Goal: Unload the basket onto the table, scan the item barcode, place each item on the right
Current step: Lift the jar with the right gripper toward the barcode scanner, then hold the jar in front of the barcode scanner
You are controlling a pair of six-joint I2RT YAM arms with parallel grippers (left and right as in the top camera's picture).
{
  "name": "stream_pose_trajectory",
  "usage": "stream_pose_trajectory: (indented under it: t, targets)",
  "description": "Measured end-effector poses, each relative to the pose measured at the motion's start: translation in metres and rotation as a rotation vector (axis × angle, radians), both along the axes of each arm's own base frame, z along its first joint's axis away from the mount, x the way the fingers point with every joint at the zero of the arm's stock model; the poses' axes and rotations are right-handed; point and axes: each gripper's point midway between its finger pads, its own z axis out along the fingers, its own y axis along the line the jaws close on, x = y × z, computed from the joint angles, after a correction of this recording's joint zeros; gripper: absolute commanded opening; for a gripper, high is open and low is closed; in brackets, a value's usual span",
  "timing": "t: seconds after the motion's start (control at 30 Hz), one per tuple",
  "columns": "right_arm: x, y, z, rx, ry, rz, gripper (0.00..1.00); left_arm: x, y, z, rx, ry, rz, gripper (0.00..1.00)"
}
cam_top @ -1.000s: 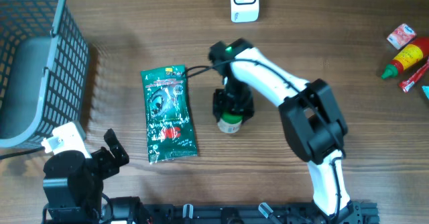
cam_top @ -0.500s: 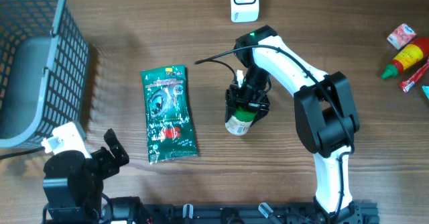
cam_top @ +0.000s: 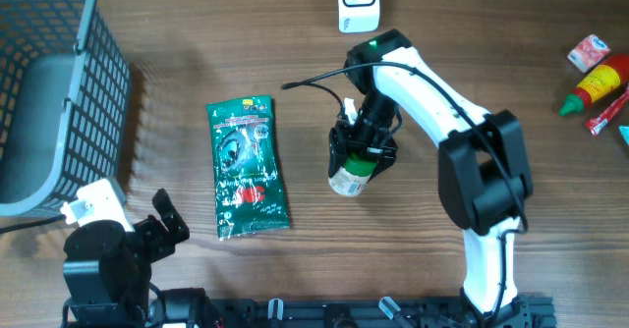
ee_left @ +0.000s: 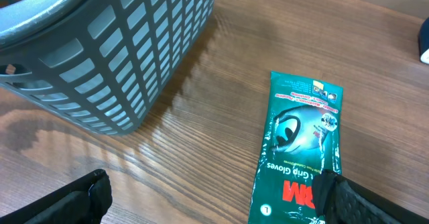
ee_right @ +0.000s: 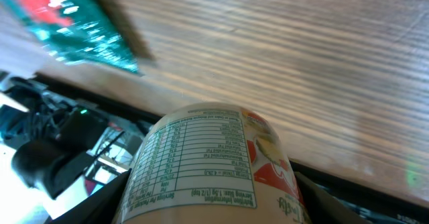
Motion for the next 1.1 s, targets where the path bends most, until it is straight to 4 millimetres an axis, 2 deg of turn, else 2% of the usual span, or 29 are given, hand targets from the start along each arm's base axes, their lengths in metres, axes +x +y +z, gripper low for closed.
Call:
stream_pose_trajectory:
  t: [0.1,0.17,0.33,0.4,0.47,0.57,0.63,0.7,0.77,0.8,0.87,0.93,1.1]
  targets:
    - [-0.001,0.006,0.027,0.067,-0.048,-0.017,0.48,0.0,0.0,0.0,0.0,0.0,0.0,1.0]
    - [-0.003,0.008,0.037,0.09,-0.065,-0.021,0.48,0.0,0.0,0.0,0.0,0.0,0.0,1.0]
    - [0.0,0.006,0.039,0.084,-0.093,-0.021,0.45,0.0,0.0,0.0,0.0,0.0,0.0,1.0]
    - [0.019,0.004,0.027,0.036,-0.185,-0.035,0.43,0.0,0.0,0.0,0.0,0.0,0.0,1.0]
    - [0.048,0.002,0.016,-0.021,-0.307,-0.075,0.43,0.0,0.0,0.0,0.0,0.0,0.0,1.0]
    - [0.083,-0.001,0.013,-0.083,-0.453,-0.135,0.4,0.0,0.0,0.0,0.0,0.0,0.0,1.0]
    - [0.106,-0.003,0.02,-0.112,-0.544,-0.172,0.4,0.0,0.0,0.0,0.0,0.0,0.0,1.0]
    - [0.123,-0.006,0.03,-0.142,-0.624,-0.196,0.34,0.0,0.0,0.0,0.0,0.0,0.0,1.0]
    - [0.139,-0.011,0.04,-0.173,-0.707,-0.215,0.34,0.0,0.0,0.0,0.0,0.0,0.0,1.0]
    - [0.148,-0.014,0.046,-0.189,-0.756,-0.226,0.36,0.0,0.0,0.0,0.0,0.0,0.0,1.0]
    - [0.167,-0.021,0.062,-0.22,-0.87,-0.253,0.56,0.0,0.0,0.0,0.0,0.0,0.0,1.0]
    - [0.186,-0.024,0.079,-0.232,-0.981,-0.288,0.57,0.0,0.0,0.0,0.0,0.0,0.0,1.0]
    - [0.219,-0.021,0.102,-0.213,-1.143,-0.341,0.55,0.0,0.0,0.0,0.0,0.0,0.0,1.0]
